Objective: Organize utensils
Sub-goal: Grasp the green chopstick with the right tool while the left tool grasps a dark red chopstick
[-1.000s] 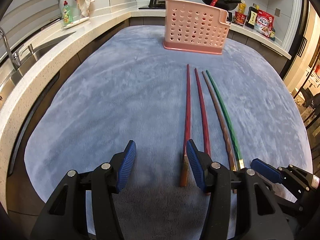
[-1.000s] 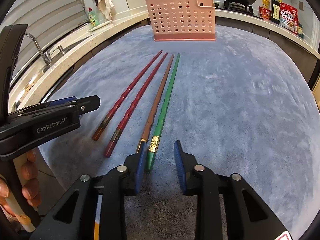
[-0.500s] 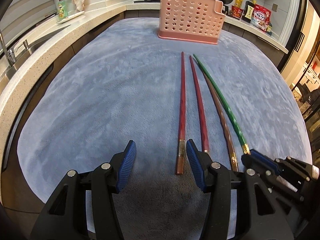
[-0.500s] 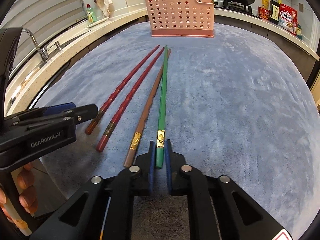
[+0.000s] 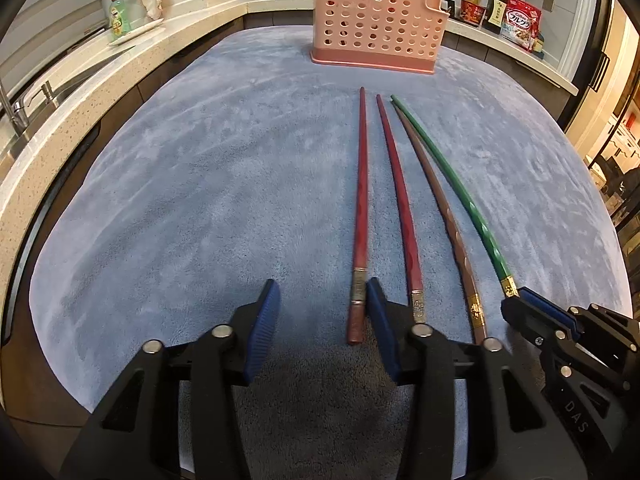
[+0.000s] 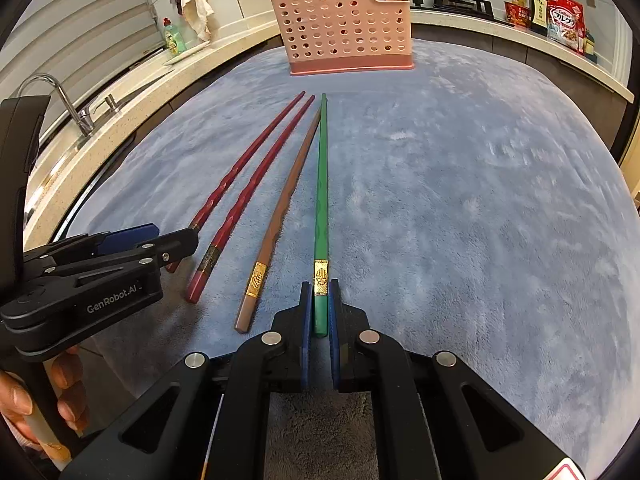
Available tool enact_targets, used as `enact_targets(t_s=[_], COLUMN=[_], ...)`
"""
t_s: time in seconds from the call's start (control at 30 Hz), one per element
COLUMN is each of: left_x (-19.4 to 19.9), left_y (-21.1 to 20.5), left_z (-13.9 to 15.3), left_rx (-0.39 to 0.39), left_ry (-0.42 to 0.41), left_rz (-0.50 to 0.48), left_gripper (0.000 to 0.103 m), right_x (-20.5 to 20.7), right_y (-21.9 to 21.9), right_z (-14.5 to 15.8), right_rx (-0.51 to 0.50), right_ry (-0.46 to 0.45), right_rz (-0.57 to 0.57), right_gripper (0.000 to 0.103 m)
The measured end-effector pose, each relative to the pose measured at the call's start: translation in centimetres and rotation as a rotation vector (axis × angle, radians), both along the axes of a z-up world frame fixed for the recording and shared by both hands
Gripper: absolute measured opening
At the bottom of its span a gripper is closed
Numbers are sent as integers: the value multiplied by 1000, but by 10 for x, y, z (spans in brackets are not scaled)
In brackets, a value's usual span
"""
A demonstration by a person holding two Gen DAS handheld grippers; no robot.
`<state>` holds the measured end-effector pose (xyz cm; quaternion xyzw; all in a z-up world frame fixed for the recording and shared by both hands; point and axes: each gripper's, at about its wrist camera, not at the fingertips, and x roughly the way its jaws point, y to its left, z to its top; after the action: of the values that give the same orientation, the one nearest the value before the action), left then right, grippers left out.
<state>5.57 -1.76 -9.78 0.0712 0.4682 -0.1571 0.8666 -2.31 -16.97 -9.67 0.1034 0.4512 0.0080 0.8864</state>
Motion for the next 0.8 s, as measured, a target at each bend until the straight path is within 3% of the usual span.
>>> enact_targets(t_s=[0.3,0.6,0.8], left_x=[0,1,-1], left_y=[-6,-6,-11], left_z=[1,5,15], left_rx=[2,-2,3], left_ry=[11,48,48], left_rz=[-16,-11,-21], left_gripper=[11,9,8], right_x=[0,-4,-6], right_y=[0,-4,-17], right_z=[0,4,23], right_rx=[0,15,26], right_ry=[0,0,-39], right_rz=[0,-12,-35], right_gripper=[7,7,7])
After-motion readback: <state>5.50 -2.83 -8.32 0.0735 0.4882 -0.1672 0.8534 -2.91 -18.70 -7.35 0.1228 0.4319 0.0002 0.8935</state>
